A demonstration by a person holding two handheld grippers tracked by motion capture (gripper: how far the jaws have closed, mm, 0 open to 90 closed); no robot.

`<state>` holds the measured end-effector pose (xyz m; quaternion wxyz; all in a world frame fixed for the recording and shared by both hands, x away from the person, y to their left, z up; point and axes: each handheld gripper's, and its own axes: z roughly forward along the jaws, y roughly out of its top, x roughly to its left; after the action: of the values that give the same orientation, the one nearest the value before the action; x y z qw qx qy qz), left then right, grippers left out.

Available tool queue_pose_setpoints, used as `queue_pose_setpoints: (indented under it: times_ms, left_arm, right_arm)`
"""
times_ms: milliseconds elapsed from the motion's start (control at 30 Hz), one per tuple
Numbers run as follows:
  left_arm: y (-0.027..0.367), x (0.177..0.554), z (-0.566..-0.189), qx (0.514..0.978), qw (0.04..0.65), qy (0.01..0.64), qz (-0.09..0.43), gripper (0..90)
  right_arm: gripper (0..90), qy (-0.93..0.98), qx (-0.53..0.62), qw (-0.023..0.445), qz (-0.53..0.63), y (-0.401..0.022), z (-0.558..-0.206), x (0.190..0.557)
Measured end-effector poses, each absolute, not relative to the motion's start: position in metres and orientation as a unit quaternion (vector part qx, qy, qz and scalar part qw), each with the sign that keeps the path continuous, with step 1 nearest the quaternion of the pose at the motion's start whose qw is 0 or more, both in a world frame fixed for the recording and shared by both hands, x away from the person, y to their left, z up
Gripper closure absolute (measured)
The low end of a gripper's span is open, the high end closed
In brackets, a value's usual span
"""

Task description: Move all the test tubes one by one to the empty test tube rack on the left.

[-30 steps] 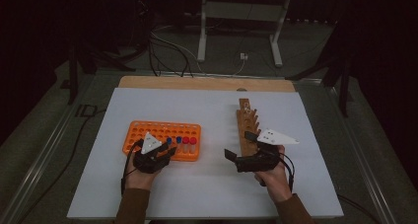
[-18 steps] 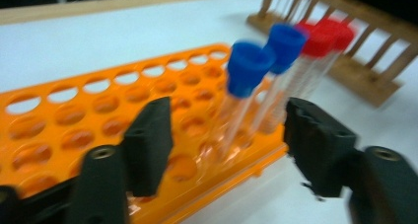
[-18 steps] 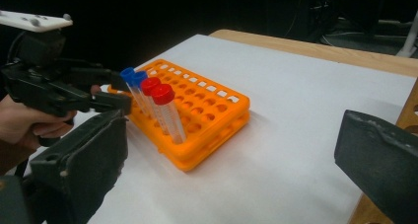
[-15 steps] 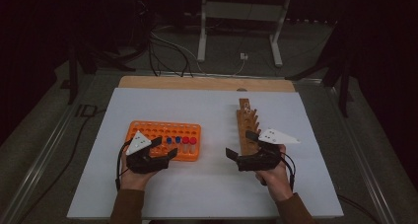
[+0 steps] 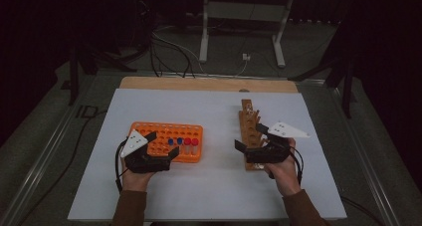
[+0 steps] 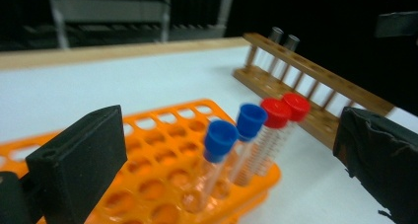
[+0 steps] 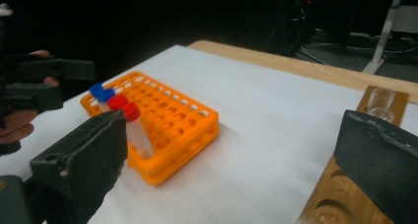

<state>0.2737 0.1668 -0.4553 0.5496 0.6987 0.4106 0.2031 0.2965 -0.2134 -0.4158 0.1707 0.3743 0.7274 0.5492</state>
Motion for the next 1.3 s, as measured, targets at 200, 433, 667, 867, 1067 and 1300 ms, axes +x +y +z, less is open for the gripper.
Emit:
queue_pose_setpoints:
  times_ms: [200,433,667,867,1067,1300]
  left_arm:
    - [0.165,0.273,-0.454,0.698,0.551,0.409,0.203,0.5]
    - [0.166,0.271,-0.453,0.689,0.559,0.414,0.204,0.5]
    - [0.165,0.272,-0.455,0.687,0.560,0.419,0.200,0.5]
    - [0.164,0.272,-0.456,0.686,0.560,0.420,0.199,0.5]
    - [0.163,0.273,-0.457,0.689,0.558,0.419,0.197,0.5]
    - [0.162,0.274,-0.458,0.691,0.556,0.419,0.194,0.5]
  right_arm:
    - [0.7,0.721,0.385,0.184,0.545,-0.220,-0.415,0.315]
    - [0.7,0.720,0.405,0.203,0.526,-0.226,-0.419,0.339]
    - [3.1,0.723,0.434,0.207,0.497,-0.233,-0.424,0.365]
    - [10.2,0.737,0.438,0.212,0.468,-0.229,-0.431,0.381]
    - [31.1,0.737,0.457,0.231,0.441,-0.226,-0.441,0.392]
    - [56.6,0.747,0.454,0.249,0.417,-0.222,-0.449,0.399]
